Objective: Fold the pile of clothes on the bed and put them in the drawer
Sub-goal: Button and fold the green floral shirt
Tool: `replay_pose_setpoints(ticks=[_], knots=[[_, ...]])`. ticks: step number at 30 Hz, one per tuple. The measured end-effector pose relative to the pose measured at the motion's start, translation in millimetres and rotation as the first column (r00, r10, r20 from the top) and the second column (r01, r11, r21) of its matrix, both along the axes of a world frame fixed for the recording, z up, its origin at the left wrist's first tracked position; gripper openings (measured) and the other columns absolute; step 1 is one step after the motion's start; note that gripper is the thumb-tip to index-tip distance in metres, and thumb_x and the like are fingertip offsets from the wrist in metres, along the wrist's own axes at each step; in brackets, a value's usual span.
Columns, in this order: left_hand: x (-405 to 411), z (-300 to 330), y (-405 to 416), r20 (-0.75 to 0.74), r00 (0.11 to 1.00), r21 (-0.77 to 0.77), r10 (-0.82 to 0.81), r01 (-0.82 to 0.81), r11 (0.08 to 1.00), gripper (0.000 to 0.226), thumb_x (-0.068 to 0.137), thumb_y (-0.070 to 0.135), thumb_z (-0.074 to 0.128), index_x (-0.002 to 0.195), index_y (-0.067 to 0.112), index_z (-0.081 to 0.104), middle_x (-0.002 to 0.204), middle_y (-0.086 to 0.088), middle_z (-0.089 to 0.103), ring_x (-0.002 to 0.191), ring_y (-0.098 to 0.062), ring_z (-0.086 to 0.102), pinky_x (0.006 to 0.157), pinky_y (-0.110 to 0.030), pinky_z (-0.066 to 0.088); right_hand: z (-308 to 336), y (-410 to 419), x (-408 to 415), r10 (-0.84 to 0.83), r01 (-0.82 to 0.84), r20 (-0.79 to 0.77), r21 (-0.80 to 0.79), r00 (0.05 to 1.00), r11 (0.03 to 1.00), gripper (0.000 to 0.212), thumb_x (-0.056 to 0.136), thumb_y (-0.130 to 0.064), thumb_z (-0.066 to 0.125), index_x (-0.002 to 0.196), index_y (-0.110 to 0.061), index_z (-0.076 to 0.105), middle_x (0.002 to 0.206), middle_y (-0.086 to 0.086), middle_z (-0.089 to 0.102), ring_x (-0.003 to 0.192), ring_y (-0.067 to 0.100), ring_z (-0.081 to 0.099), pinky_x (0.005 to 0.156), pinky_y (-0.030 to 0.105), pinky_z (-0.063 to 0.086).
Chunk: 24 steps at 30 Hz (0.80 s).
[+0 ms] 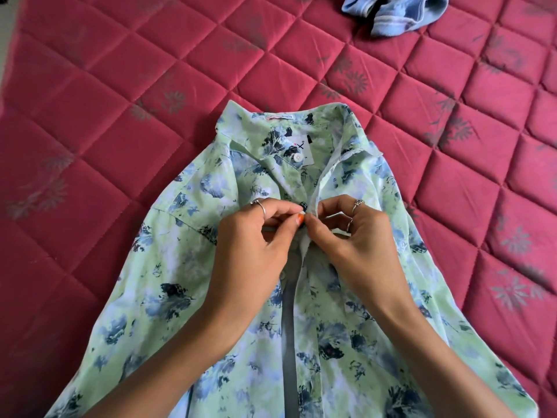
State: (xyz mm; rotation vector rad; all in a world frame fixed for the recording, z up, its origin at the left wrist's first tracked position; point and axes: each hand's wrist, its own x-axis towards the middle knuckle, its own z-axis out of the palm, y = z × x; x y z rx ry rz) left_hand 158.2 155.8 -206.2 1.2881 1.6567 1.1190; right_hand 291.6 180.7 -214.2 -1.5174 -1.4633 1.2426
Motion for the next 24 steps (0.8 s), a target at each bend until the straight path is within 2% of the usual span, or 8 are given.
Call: replay_pose_setpoints(ticks=[3,6,11,13,16,18,22,24], knots=[[0,-3,-1,-0.006,1.000,0.007,-0.003,0.003,1.000,0.011,0.087,0.007,0.067,0.091,0.015,0.073,0.079,0.010,0.071,0.070,-0.002,0.067,0.068,-0.014,0.052,2,0,0,0.003,-0.003,0.008,-0.007,1.000,1.000,0.007,0.085,-0.017,0.072,0.080,-0.017,0.067,0.069,-0.003,0.069,0.056,0.001,0.059,0.055,0.017,0.045],[0,-5,-2,-0.010,1.000,0.016,-0.002,0.002,1.000,0.014,0.087,0.005,0.066,0.090,0.018,0.072,0.080,0.010,0.071,0.070,-0.003,0.067,0.069,-0.016,0.053,4,-1,0,0.003,-0.004,-0.033,-0.021,0.999,1.000,0.014,0.083,-0.014,0.073,0.073,-0.022,0.067,0.065,-0.006,0.069,0.057,0.006,0.063,0.055,0.020,0.050],[-1,-6,-1,0.092,0.996,-0.010,0.014,-0.013,1.000,0.021,0.089,0.004,0.064,0.087,0.024,0.069,0.079,0.008,0.072,0.073,-0.004,0.068,0.070,-0.014,0.052,6,0,-3,-0.012,0.004,-0.135,-0.060,0.991,0.998,0.013,0.083,-0.010,0.073,0.073,-0.015,0.068,0.061,-0.007,0.067,0.053,0.003,0.060,0.051,0.016,0.045],[-1,-8,1,0.161,0.987,-0.028,0.028,-0.024,0.999,0.018,0.089,0.005,0.064,0.088,0.022,0.070,0.080,0.004,0.073,0.075,-0.007,0.069,0.072,-0.018,0.053,7,-1,-4,-0.028,0.015,-0.178,-0.073,0.984,0.997,0.012,0.084,-0.009,0.072,0.074,-0.013,0.066,0.063,-0.004,0.067,0.055,0.007,0.061,0.050,0.020,0.047],[0,-11,1,0.212,0.976,-0.056,0.051,-0.040,0.998,0.016,0.089,0.006,0.063,0.087,0.021,0.068,0.081,0.002,0.072,0.077,-0.011,0.069,0.074,-0.025,0.055,7,-2,-6,-0.041,0.026,-0.184,-0.080,0.982,0.996,0.012,0.085,-0.011,0.072,0.075,-0.011,0.065,0.067,0.006,0.069,0.058,0.014,0.064,0.055,0.035,0.054],[2,-13,0,0.219,0.973,-0.072,0.074,-0.059,0.996,0.016,0.090,0.007,0.063,0.086,0.022,0.067,0.081,0.002,0.072,0.077,-0.012,0.069,0.076,-0.028,0.055,6,-4,-8,-0.042,0.029,-0.174,-0.076,0.984,0.997,0.012,0.085,-0.011,0.071,0.076,-0.011,0.064,0.070,0.008,0.070,0.058,0.015,0.064,0.056,0.037,0.054],[2,-15,1,0.282,0.950,-0.129,0.130,-0.096,0.987,0.015,0.090,0.006,0.063,0.085,0.020,0.066,0.079,0.002,0.072,0.071,-0.009,0.068,0.071,-0.023,0.054,8,-6,-11,-0.027,0.021,-0.130,-0.050,0.991,0.999,0.011,0.086,-0.013,0.070,0.076,-0.011,0.065,0.070,0.008,0.069,0.059,0.014,0.063,0.057,0.039,0.054],[2,-16,2,0.329,0.931,-0.177,0.159,-0.105,0.979,0.014,0.089,0.006,0.063,0.084,0.019,0.066,0.077,0.002,0.072,0.068,-0.008,0.067,0.067,-0.021,0.052,7,-6,-11,-0.016,0.010,-0.132,-0.047,0.991,0.999,0.011,0.088,-0.014,0.068,0.078,-0.010,0.067,0.069,0.008,0.070,0.060,0.019,0.066,0.062,0.041,0.055]])
